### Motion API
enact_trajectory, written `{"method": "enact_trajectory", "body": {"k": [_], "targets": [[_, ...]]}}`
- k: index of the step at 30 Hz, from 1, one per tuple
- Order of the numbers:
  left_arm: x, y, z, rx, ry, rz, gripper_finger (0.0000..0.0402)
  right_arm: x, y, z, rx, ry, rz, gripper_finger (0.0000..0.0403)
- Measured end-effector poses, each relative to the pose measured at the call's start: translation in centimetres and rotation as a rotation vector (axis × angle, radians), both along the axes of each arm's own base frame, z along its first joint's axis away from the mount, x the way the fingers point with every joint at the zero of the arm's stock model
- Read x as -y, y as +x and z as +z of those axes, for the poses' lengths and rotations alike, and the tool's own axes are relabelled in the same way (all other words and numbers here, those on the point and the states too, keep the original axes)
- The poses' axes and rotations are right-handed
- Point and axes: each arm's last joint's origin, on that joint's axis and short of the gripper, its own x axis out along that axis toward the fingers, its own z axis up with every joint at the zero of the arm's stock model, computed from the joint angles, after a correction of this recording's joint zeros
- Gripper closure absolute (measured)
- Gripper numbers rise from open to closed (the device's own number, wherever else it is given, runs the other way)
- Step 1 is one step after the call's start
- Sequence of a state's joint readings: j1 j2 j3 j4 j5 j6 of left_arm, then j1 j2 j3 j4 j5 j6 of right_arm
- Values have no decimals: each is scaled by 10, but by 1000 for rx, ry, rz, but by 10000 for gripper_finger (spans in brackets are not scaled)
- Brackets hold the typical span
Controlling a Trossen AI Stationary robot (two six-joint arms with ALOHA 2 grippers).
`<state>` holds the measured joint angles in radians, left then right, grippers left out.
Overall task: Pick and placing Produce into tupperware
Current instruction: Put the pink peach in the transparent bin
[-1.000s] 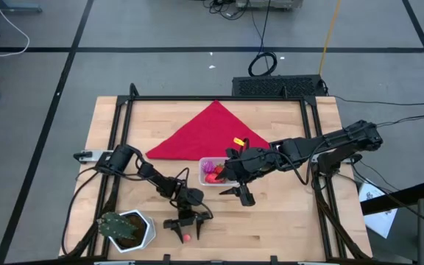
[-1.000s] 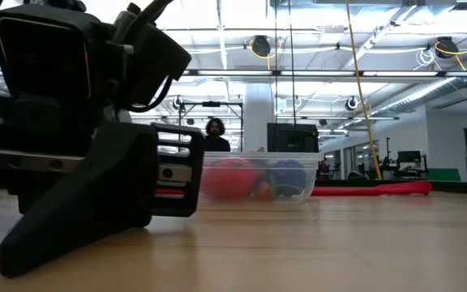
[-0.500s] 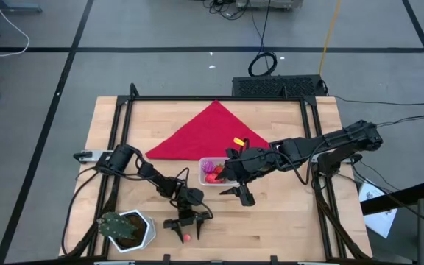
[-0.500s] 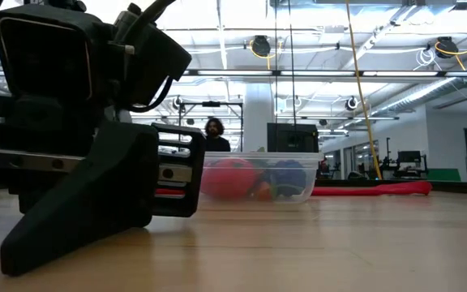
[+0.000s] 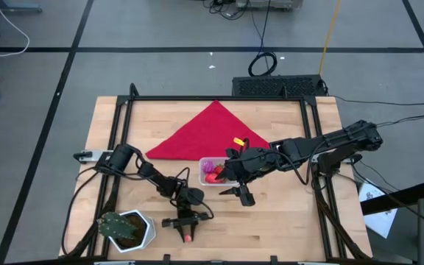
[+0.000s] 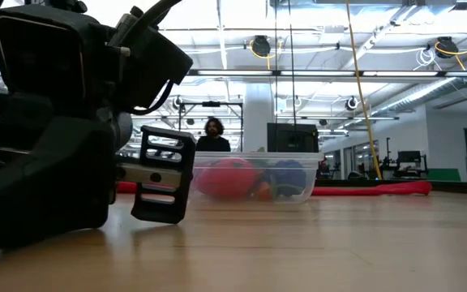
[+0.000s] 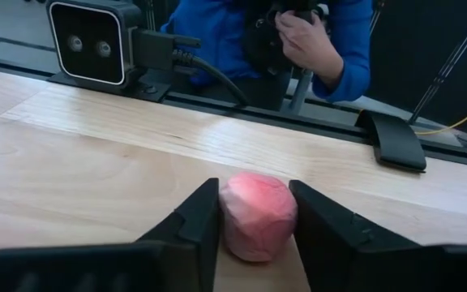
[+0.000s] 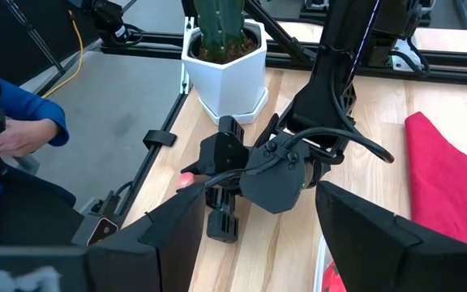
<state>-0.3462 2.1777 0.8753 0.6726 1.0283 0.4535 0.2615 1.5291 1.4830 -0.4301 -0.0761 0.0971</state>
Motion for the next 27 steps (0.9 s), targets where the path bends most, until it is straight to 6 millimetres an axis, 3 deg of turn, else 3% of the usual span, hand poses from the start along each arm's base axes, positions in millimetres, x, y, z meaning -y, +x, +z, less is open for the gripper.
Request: {"method": "enact_trajectory", "body": {"k": [13,27], "targets": [[0,0,0,-6,1,7,269,0,0,0,0,0,0,174],[-6,3,1,-56,-14,39,231,-1,0,0,-8,20,-7,174]]}}
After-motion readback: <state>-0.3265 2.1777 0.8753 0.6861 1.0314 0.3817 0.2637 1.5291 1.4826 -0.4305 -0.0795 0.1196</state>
